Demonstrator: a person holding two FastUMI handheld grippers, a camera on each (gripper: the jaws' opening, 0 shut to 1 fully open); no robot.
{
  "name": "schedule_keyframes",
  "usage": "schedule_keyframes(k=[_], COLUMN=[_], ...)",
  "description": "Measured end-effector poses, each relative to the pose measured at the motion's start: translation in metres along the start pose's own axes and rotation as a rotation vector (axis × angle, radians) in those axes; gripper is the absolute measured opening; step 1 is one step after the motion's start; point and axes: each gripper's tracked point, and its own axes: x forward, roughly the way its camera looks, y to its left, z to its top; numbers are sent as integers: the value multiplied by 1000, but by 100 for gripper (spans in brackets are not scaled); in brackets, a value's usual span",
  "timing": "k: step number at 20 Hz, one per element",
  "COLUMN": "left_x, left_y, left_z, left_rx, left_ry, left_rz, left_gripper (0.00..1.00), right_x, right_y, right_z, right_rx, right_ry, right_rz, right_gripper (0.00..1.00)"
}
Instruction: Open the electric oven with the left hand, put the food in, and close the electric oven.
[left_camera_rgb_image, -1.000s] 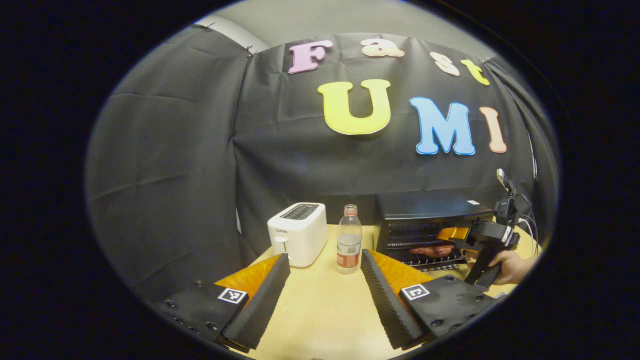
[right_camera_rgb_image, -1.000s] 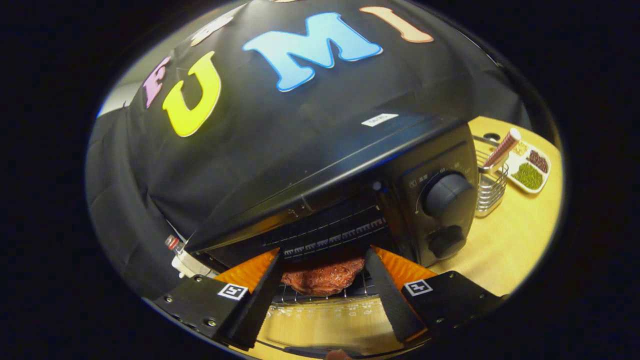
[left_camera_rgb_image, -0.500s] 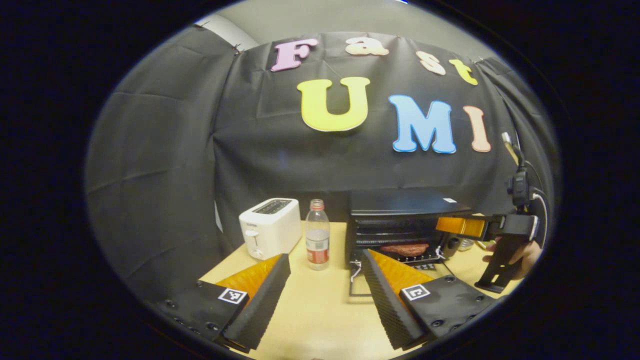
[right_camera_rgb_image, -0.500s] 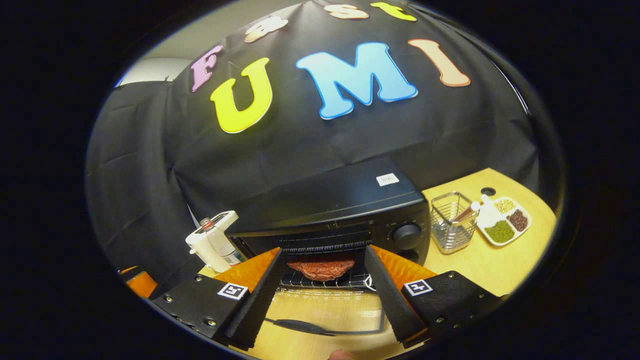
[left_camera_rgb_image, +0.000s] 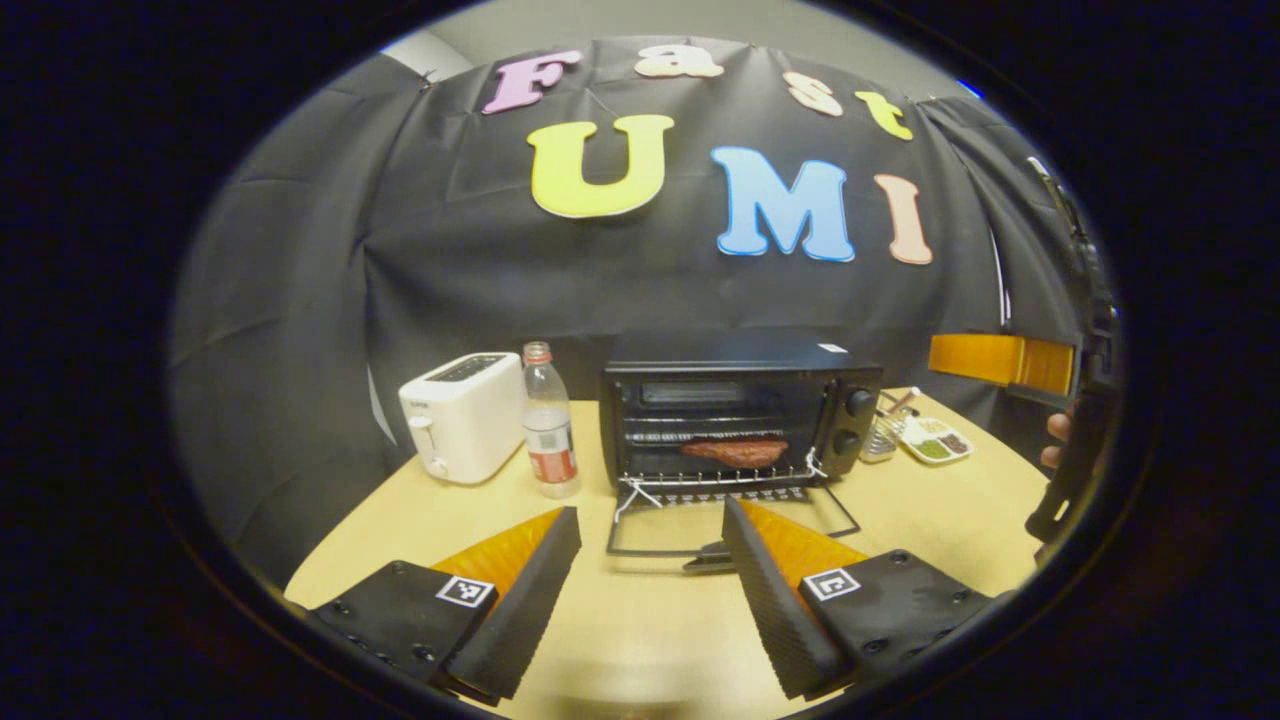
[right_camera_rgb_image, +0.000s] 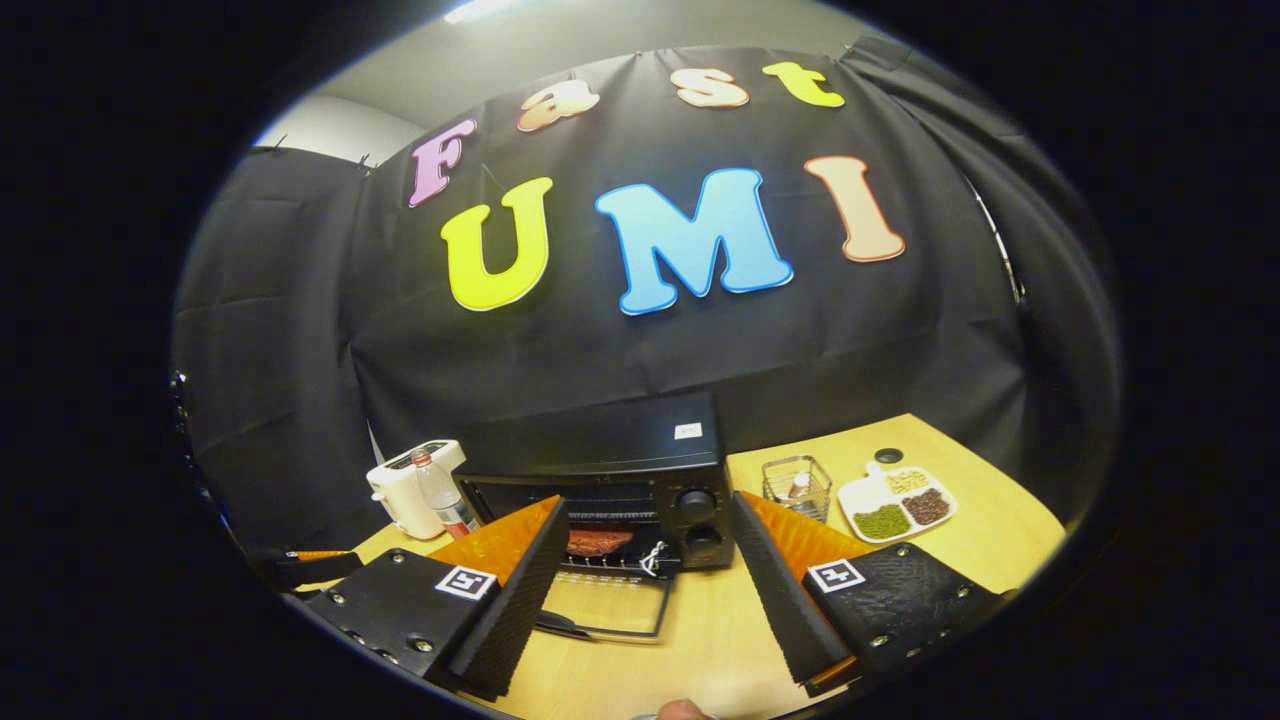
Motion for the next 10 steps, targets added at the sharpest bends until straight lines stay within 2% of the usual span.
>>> schedule_keyframes(k=[1, 4, 5, 10], left_x=[3, 13, 17, 38], left_y=[-7, -28, -34, -52], left_z=[-5, -23, -30, -71], left_rx=[-3, -21, -28, -46], left_ry=[15, 74, 94, 228], left_rz=[-13, -59, -70, -88], left_gripper=[100, 100, 97, 97], right_x=[-7, -25, -31, -51], right_y=[-9, -32, -38, -63], right_z=[2, 11, 13, 15], right_rx=[-12, -42, -49, -92], right_ry=[-6, -25, -28, -23], right_rz=[-16, -57, -68, -125], right_gripper=[97, 98, 97, 98])
